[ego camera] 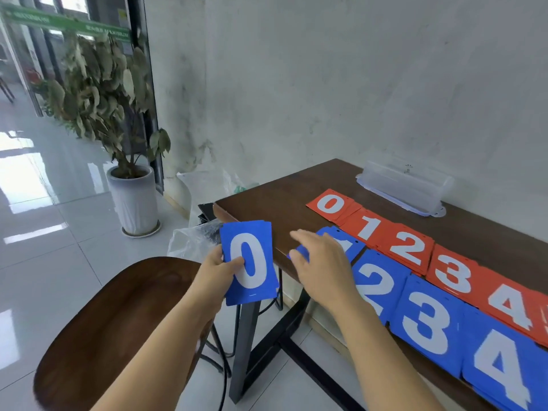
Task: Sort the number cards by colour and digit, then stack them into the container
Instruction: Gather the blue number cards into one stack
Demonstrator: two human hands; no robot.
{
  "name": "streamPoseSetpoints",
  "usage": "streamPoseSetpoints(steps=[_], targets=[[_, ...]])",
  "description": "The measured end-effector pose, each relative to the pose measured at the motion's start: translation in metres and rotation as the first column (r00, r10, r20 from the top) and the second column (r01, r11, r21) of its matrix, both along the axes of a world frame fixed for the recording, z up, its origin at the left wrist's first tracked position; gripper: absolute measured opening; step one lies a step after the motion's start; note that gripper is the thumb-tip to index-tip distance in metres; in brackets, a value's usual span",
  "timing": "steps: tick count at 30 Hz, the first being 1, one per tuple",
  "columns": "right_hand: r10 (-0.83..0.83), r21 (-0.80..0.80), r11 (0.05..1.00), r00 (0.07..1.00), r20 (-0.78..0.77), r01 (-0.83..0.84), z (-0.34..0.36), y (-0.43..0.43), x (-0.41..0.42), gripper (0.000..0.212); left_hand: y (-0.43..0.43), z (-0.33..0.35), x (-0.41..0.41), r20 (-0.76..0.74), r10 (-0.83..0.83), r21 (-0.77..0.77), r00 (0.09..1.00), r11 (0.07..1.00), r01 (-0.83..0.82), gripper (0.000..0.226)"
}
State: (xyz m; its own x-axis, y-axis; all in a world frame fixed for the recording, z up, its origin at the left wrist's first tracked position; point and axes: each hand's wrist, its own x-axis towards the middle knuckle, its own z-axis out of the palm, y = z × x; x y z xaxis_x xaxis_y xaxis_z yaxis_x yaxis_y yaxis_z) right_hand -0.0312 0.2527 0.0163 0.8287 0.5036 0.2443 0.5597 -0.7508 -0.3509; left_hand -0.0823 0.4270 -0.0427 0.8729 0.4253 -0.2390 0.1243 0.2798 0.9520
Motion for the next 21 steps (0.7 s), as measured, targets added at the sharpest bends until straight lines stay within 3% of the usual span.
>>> streamPoseSetpoints(steps=[4, 7, 9, 14, 18, 21], targets=[[-0.248, -0.15, 0.961, 0.965, -0.081, 0.235, 0.002, -0.031, 0.002, 0.057, 0.004, -0.003, -0.012, 0.009, 0.116, -0.076, 0.993, 0.99, -0.115, 0.023], [-0.221, -0.311, 0.934, 0.968, -0.117, 0.176, -0.006, -0.028, 0.006, 0.08, 0.008, -0.004, -0.017, -0.01, 0.174, -0.119, 0.985, 0.978, -0.174, 0.023], [-0.199, -0.376, 0.916, 0.971, -0.134, 0.136, -0.013, -0.019, 0.008, 0.081, 0.009, -0.005, -0.018, -0.034, 0.189, -0.128, 0.981, 0.973, -0.191, 0.024], [-0.116, -0.346, 0.936, 0.985, -0.125, 0.066, -0.024, -0.003, 0.007, 0.057, 0.013, -0.004, -0.02, -0.028, 0.195, -0.14, 0.98, 0.97, -0.197, 0.032], [0.016, -0.308, 0.949, 0.985, -0.173, -0.069, -0.023, -0.004, 0.008, 0.056, 0.008, -0.003, -0.019, -0.044, 0.174, -0.159, 0.984, 0.971, -0.179, 0.026], [0.006, -0.205, 0.978, 0.988, -0.156, -0.038, -0.016, -0.015, 0.007, 0.057, 0.002, -0.002, -0.015, -0.046, 0.139, -0.153, 0.989, 0.977, -0.145, 0.02]])
